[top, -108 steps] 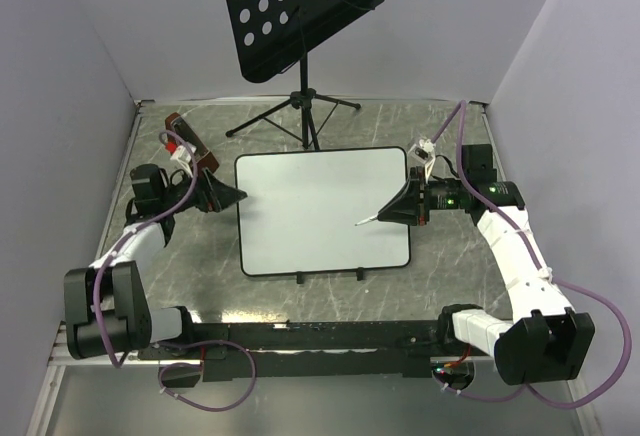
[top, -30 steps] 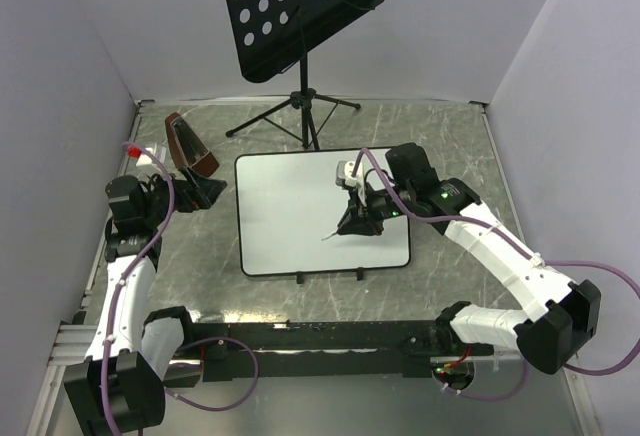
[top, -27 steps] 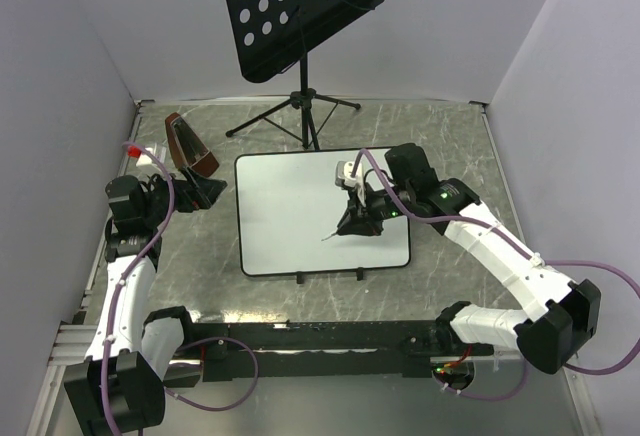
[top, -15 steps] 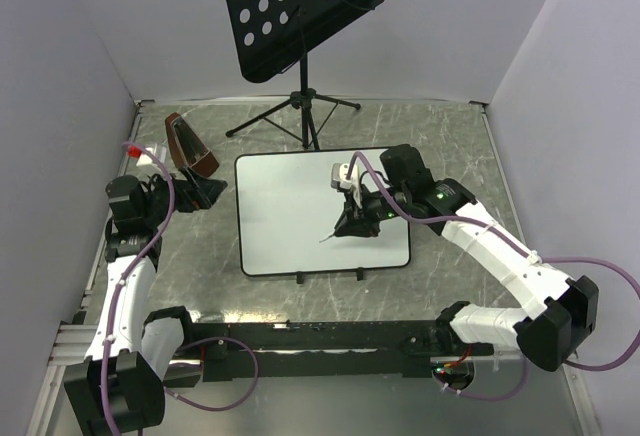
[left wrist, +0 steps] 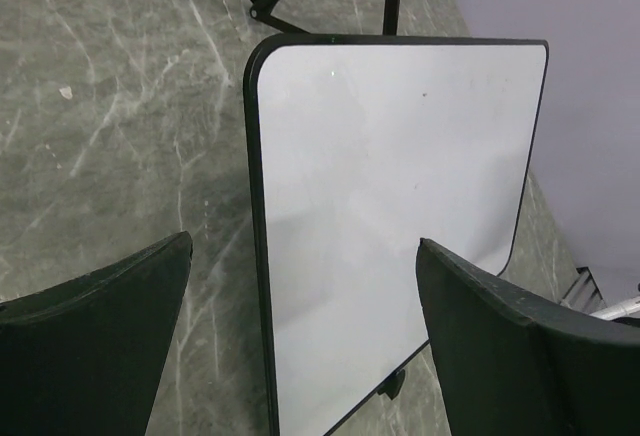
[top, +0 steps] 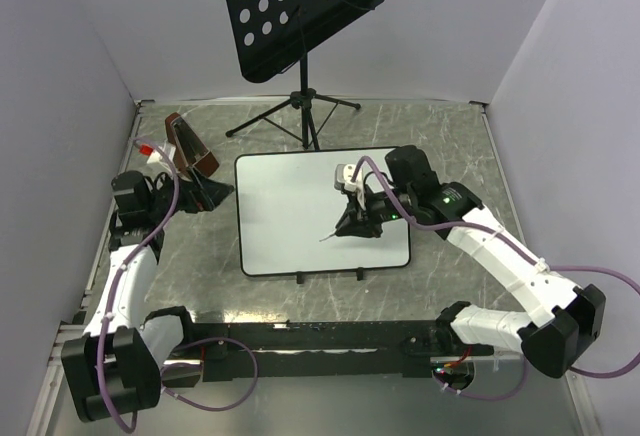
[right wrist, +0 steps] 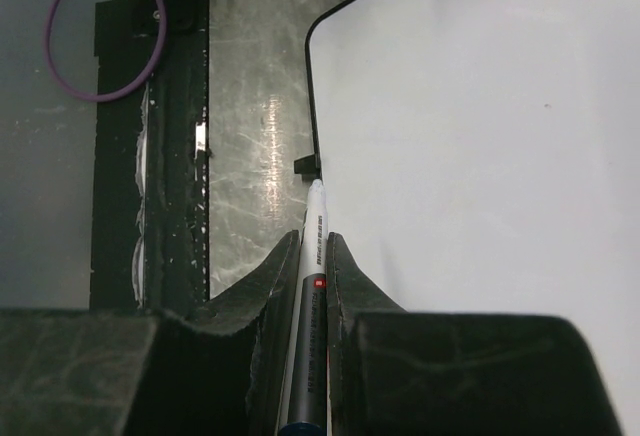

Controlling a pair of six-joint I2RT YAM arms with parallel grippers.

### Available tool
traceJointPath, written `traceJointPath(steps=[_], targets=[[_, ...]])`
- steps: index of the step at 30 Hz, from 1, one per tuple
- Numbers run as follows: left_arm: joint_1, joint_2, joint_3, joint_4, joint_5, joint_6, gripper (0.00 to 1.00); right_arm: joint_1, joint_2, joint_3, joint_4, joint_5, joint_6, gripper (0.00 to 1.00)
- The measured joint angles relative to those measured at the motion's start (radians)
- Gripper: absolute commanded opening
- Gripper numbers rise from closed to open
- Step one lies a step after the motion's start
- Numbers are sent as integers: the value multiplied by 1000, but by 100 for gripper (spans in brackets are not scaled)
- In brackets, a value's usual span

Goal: Write a sentence on the whiteboard
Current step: Pick up the whiteboard from the whiteboard stand.

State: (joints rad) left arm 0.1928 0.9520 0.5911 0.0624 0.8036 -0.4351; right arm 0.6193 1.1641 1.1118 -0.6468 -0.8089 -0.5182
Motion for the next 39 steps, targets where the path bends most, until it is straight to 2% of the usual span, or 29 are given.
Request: traceJointPath(steps=[11,25,39], targets=[[0,126,0,38,85,5,97,-85,-95,-58,24,-88,12,0],[-22,132,-2,83,125,7,97,-239,-172,-170,114,-206,72,0],[-47,193,-27,125,142,26,98,-311,-242,-255,180,-295,107,0]])
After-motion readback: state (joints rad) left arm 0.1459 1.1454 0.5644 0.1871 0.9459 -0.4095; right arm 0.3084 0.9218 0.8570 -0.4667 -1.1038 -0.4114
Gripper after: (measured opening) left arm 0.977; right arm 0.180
